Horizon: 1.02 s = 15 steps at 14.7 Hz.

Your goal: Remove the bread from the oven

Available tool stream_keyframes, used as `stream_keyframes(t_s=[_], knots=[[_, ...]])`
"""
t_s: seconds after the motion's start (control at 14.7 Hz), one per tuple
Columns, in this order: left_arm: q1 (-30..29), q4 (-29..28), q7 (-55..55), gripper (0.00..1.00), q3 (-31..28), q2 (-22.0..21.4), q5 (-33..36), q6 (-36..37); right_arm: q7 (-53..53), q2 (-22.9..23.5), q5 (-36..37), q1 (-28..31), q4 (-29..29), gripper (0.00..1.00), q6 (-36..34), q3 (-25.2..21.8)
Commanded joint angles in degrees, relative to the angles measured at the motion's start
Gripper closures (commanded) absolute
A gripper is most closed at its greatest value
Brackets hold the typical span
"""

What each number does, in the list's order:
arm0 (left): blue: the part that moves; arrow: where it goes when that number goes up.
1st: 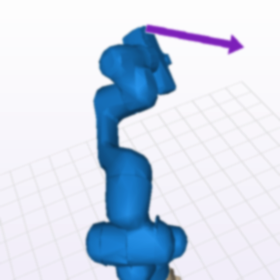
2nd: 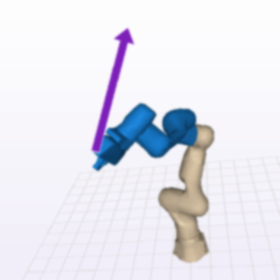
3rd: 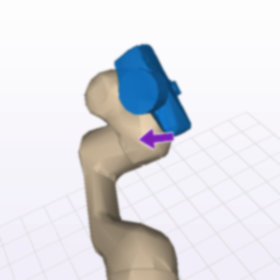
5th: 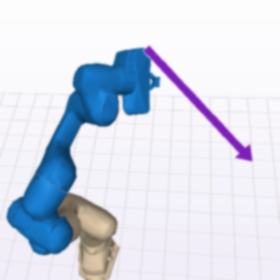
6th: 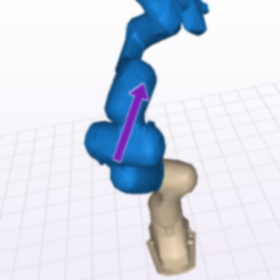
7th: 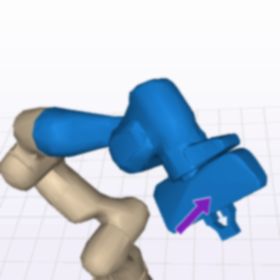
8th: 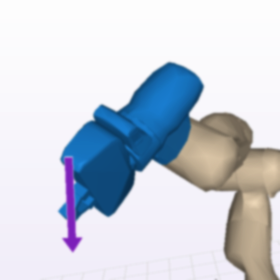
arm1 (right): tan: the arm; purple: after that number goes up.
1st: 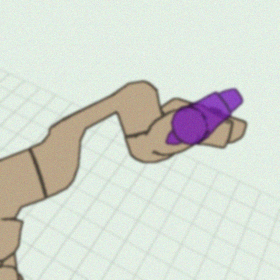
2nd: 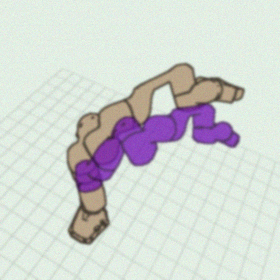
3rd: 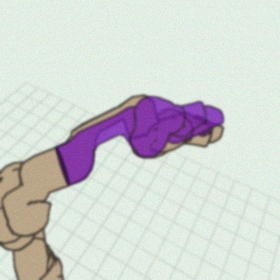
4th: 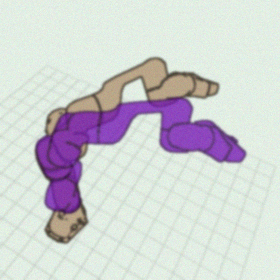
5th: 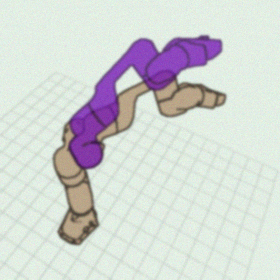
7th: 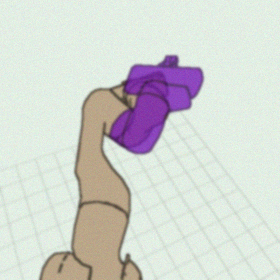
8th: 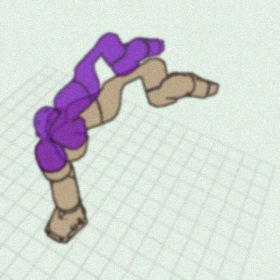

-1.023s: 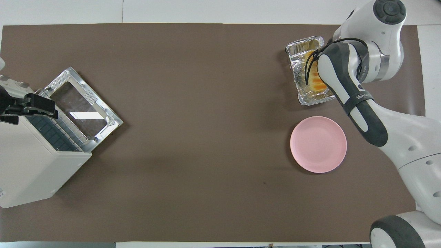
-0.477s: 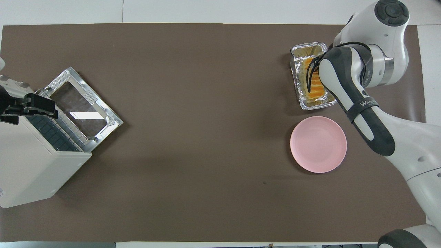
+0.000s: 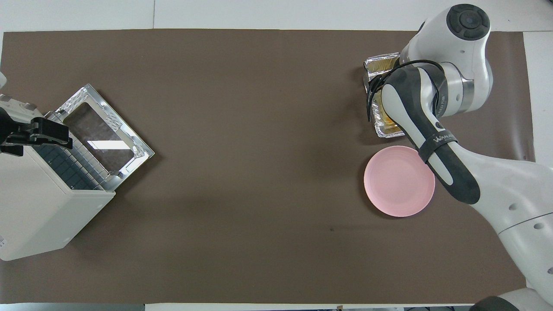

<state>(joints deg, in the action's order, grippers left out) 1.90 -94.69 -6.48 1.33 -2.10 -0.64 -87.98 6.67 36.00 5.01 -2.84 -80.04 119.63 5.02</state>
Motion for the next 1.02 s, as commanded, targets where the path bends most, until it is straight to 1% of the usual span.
stream_keyframes(t_s=[0.0, 0.14, 0.2, 0.27, 0.34, 0.41, 0.48, 0.55, 0.75, 0.95], knots=[[-0.23, -0.32, 0.32, 0.00, -0.10, -0.80, -0.42, 0.80, -0.61, -1.37, 1.05, 0.47, -4.86, 0.00, 4.28, 0.08], [-0.23, -0.32, 0.32, 0.00, -0.10, -0.80, -0.42, 0.80, -0.78, -1.89, 1.23, 0.55, -6.35, 0.00, 5.26, -0.01], [-0.23, -0.32, 0.32, 0.00, -0.10, -0.80, -0.42, 0.80, -0.87, -2.25, 1.14, 0.64, -8.27, 0.01, 7.87, -0.01], [-0.23, -0.32, 0.32, 0.00, -0.10, -0.80, -0.42, 0.80, -0.96, -3.12, 1.14, 0.73, -11.69, 0.06, 12.34, 0.08], [-0.23, -0.32, 0.32, 0.00, -0.10, -0.80, -0.42, 0.80, -0.96, -3.74, 1.14, 1.08, -15.11, 0.15, 17.25, 0.08], [-0.23, -0.32, 0.32, 0.00, -0.10, -0.80, -0.42, 0.80, -0.79, -3.83, 1.14, 1.34, -15.76, 0.38, 18.26, 0.08], [-0.23, -0.32, 0.32, 0.00, -0.10, -0.80, -0.42, 0.80, -0.79, -3.92, 1.14, 1.34, -15.59, 0.79, 17.40, 0.08], [-0.23, -0.32, 0.24, 0.00, -0.10, -0.80, -0.42, 0.80, -0.70, -3.83, 1.14, 1.43, -15.15, 1.00, 16.17, 0.08], [-0.23, -0.32, 0.32, 0.00, -0.10, -0.80, -0.42, 0.80, -0.44, -4.09, 1.06, 1.61, -13.83, 1.00, 13.36, 0.17], [-0.23, -0.32, 0.32, 0.00, -0.10, -0.80, -0.42, 0.80, -0.43, -6.28, 0.26, 1.43, -11.99, 1.00, 7.13, 0.26]])
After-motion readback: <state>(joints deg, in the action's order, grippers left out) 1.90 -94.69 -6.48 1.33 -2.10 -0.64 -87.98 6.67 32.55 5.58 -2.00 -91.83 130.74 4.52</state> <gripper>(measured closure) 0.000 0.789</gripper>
